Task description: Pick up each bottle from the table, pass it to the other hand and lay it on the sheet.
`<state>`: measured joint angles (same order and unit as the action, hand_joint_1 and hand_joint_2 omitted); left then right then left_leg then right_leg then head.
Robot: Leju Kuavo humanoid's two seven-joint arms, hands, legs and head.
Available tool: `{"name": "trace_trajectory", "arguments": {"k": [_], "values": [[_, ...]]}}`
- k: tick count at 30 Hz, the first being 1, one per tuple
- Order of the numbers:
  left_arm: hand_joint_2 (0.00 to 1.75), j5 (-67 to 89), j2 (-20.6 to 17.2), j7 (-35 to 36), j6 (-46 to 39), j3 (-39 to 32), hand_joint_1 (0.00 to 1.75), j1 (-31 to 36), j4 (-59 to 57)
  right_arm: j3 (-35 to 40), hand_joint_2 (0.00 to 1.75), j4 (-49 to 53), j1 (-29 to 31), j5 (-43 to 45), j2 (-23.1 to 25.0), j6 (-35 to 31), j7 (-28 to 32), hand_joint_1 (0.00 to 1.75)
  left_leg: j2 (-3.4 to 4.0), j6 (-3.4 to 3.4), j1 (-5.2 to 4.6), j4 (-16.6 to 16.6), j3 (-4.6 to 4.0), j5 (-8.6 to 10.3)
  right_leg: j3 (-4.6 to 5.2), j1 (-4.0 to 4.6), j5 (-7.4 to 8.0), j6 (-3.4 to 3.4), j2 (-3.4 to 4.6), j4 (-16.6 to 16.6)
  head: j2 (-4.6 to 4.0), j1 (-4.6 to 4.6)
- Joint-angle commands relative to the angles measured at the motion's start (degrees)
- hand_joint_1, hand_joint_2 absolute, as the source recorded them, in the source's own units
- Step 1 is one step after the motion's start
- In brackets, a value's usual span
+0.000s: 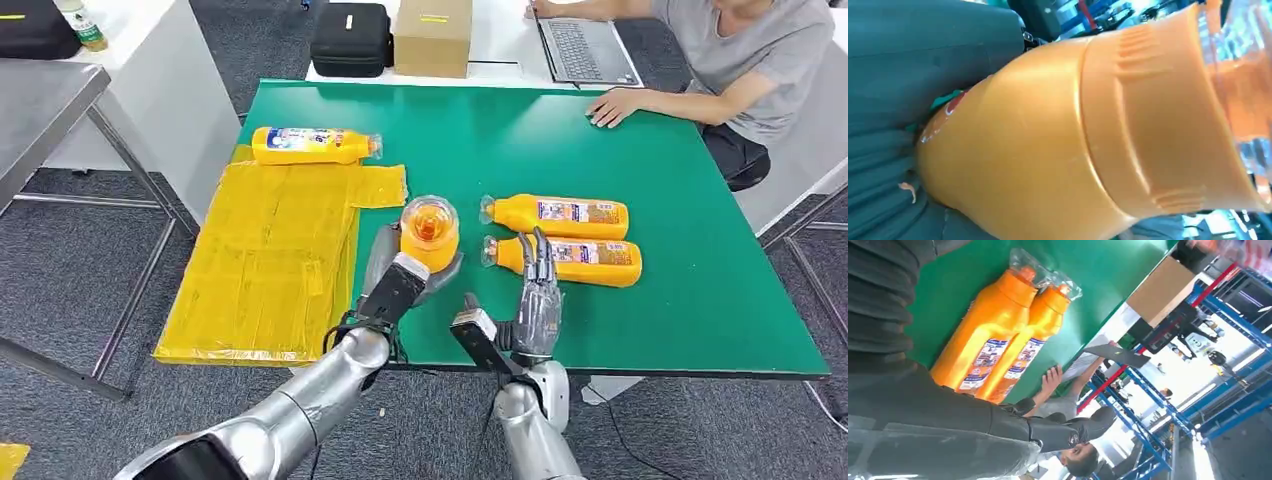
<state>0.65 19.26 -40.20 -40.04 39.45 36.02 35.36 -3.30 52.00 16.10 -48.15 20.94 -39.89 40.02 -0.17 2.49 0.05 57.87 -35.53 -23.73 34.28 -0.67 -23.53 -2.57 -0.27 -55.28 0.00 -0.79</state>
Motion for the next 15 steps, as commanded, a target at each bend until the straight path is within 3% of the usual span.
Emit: {"name": "trace_trajectory", "arguments": {"k": [1,8,13,14,15], "values": [[1.75,51.75,-0.81,2.08,0.04,-35.18,1.75,-2.14,-0.06,-2.9,1.75,-5.3,1.53,1.95,-0.94,-0.11,-0.02,0.0,0.27,-0.09,0.02,-0.06,0.26,-0.09,-0.18,0.02,0.0,0.07,0.27,0.07,0.0,0.0],[1.75,82.58,-0.67,11.16,0.04,-42.56,1.75,-5.68,14.81,-2.63,1.75,-5.9,1.52,3.06,-0.94,-0.11,-0.02,0.0,0.28,-0.1,0.04,-0.01,0.18,-0.08,-0.08,0.04,-0.02,0.08,0.24,0.0,0.0,0.02],[1.75,85.29,-1.07,12.85,0.04,-41.82,1.75,-5.69,15.81,-2.76,1.75,-5.93,1.55,3.03,-0.94,-0.11,-0.02,0.0,0.22,-0.22,0.05,-0.03,0.37,-0.09,-0.28,0.04,-0.11,0.1,0.2,0.01,0.0,0.0],[1.75,89.35,-2.28,17.55,0.04,-38.32,1.75,-6.11,18.04,-3.04,1.75,-5.84,1.43,3.01,-0.94,-0.11,-0.02,0.0,0.18,-0.19,0.04,-0.03,0.25,-0.03,-0.17,0.02,-0.06,0.07,0.16,0.0,0.0,0.02],[1.75,89.35,-6.6,28.18,0.04,-27.4,1.75,-4.94,16.48,-3.17,1.75,-5.69,1.24,3.2,-0.94,-0.11,-0.02,0.0,0.19,-0.21,0.05,-0.04,0.33,-0.06,-0.25,0.04,-0.09,0.1,0.18,0.01,0.0,0.0]]}}
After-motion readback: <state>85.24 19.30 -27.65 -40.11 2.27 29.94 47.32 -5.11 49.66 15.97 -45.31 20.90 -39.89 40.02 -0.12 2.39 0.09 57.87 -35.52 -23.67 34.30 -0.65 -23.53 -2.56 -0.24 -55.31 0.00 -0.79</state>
